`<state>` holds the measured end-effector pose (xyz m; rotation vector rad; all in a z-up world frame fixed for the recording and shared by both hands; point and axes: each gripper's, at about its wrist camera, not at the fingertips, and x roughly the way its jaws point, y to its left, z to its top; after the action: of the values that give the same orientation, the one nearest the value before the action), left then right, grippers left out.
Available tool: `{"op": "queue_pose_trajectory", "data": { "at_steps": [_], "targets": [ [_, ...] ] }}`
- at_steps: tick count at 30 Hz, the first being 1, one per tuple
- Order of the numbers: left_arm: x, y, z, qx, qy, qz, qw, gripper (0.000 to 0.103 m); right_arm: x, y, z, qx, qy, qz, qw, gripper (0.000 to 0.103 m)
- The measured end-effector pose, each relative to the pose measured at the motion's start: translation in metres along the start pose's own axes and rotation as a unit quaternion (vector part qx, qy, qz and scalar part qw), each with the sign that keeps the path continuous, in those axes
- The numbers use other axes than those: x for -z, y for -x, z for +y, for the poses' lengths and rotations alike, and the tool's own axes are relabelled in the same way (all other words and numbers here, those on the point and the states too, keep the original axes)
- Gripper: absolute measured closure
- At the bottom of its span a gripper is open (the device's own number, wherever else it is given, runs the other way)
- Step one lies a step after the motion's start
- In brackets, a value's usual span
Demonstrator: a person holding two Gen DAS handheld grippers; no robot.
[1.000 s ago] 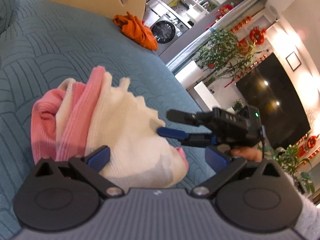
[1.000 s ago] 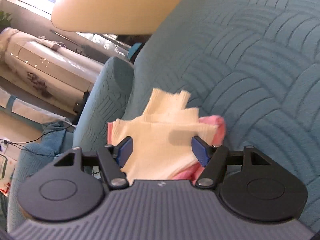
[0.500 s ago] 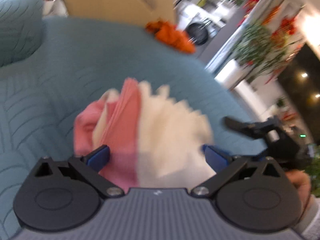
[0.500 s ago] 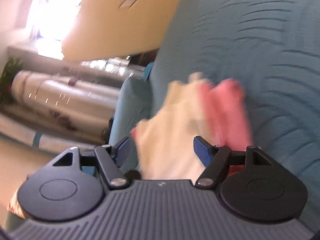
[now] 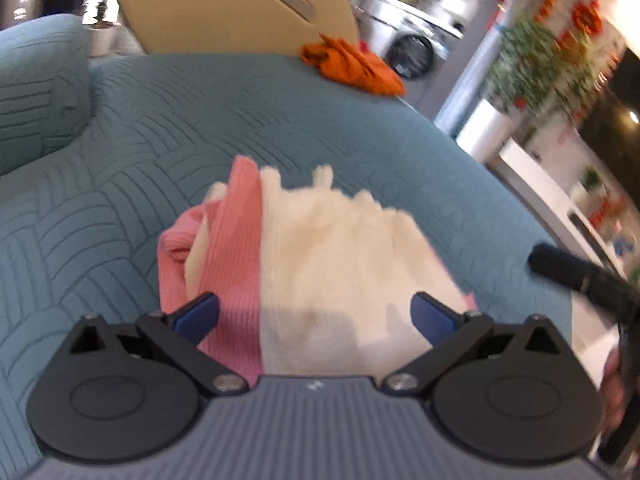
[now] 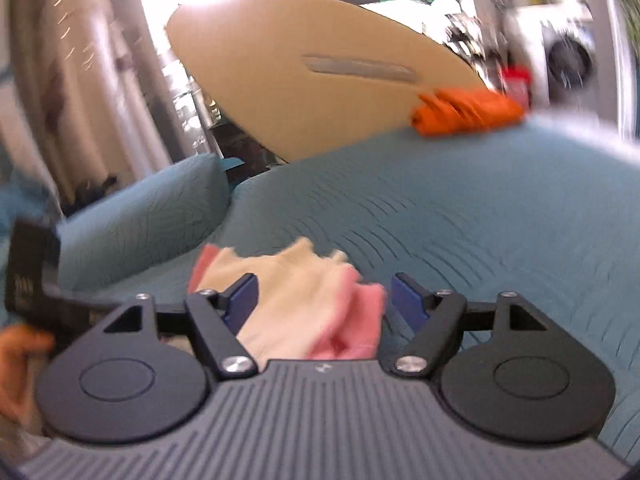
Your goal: Fold clothes
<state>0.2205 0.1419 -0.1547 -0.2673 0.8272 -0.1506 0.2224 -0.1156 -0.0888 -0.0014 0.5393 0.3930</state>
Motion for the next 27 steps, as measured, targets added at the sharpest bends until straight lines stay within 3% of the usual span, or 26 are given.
{"op": "queue_pose_trajectory", "data": {
  "at_steps": [1, 3, 4, 8, 10, 13, 19, 22, 27],
  "targets": [
    [0.001, -0.006, -0.003, -0.034, -0.002, 0.014, 0.9993, 0.000, 0.004, -0.003, 0.000, 0.014, 0.017, 0.011, 1.000, 0.023],
    [0.004, -0.017, -0.004, -0.054, -0.004, 0.039, 0.9978, 0.000, 0.025, -0.029, -0.002, 0.047, 0.058, 0.081, 0.994, 0.023],
    [0.005, -0.023, -0.004, -0.062, -0.004, 0.051, 0.9968, 0.000, 0.029, -0.033, -0.004, 0.049, 0.059, 0.093, 0.993, 0.023],
    [0.006, -0.019, 0.001, -0.060, 0.026, 0.059, 0.9961, 0.000, 0.026, -0.039, -0.025, 0.024, -0.026, 0.102, 0.994, 0.022],
    [0.005, -0.010, -0.005, -0.067, 0.025, 0.058, 0.9958, 0.001, 0.018, -0.024, -0.021, 0.022, -0.034, 0.079, 0.996, 0.022],
    [0.007, 0.005, -0.019, -0.077, 0.006, 0.045, 0.9960, 0.001, 0.009, 0.034, -0.009, 0.031, 0.008, 0.005, 0.999, 0.022],
    [0.017, 0.055, -0.056, -0.095, -0.025, 0.021, 0.9950, 0.000, 0.012, 0.119, 0.004, 0.067, 0.033, -0.092, 0.993, 0.022],
    [0.024, 0.082, -0.076, -0.098, -0.044, 0.003, 0.9942, 0.000, 0.025, 0.141, 0.010, 0.086, 0.044, -0.105, 0.990, 0.022],
    [0.036, 0.110, -0.099, -0.096, -0.060, -0.008, 0.9936, 0.000, 0.048, 0.172, 0.016, 0.091, 0.051, -0.080, 0.991, 0.022]
  ]
}}
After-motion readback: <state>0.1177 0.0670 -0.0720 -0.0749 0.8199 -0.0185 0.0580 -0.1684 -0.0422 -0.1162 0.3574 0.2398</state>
